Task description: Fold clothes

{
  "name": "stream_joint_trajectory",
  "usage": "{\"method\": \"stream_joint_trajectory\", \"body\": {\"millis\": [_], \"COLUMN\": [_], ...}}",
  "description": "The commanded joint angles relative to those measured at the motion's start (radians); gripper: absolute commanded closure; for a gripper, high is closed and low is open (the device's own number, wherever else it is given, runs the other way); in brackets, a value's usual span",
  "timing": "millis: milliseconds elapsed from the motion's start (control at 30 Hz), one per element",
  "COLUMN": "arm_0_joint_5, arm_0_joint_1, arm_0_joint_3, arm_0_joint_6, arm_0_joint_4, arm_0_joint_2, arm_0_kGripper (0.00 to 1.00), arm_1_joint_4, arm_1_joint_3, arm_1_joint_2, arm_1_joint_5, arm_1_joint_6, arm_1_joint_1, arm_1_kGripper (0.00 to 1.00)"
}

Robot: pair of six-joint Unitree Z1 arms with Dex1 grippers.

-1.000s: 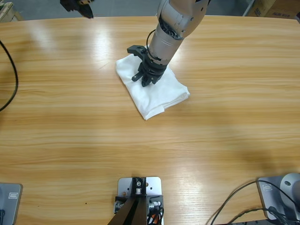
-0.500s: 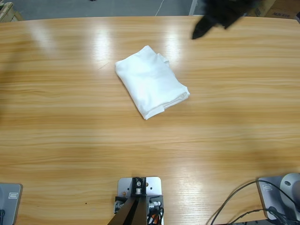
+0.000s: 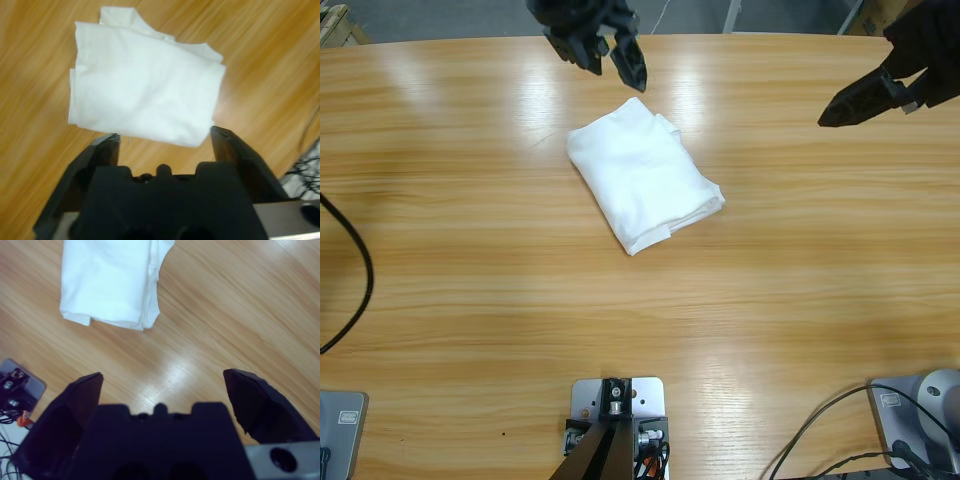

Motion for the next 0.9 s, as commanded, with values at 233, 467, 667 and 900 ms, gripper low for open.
{"method": "stream_joint_trajectory", "body": {"millis": [233, 467, 667, 900], "arm_0_joint_5": [-0.046, -0.041, -0.009, 0.128], "arm_0_joint_1": [-0.045, -0.053, -0.053, 0.052], "arm_0_joint_3": [-0.209, -0.302, -0.350, -0.380], "arm_0_joint_6": [0.230, 0.231, 0.224, -0.082], "arm_0_joint_4": [0.087, 0.062, 0.043, 0.049], "arm_0_joint_2": [0.282, 0.387, 0.459, 0.509], "arm_0_kGripper": [0.032, 0.032, 0.018, 0.013], "arm_1_joint_4": [-0.044, -0.073, -0.084, -0.087], "arm_1_joint_3": [0.096, 0.128, 0.133, 0.141], "arm_1_joint_2": [0.040, 0.059, 0.071, 0.062], "arm_1_joint_5": [0.013, 0.035, 0.046, 0.057], "arm_1_joint_6": [-0.006, -0.045, -0.059, -0.059], "arm_1_joint_1": [-0.022, -0.078, -0.104, -0.104], "arm_1_kGripper": [0.000, 0.000, 0.000, 0.004]}}
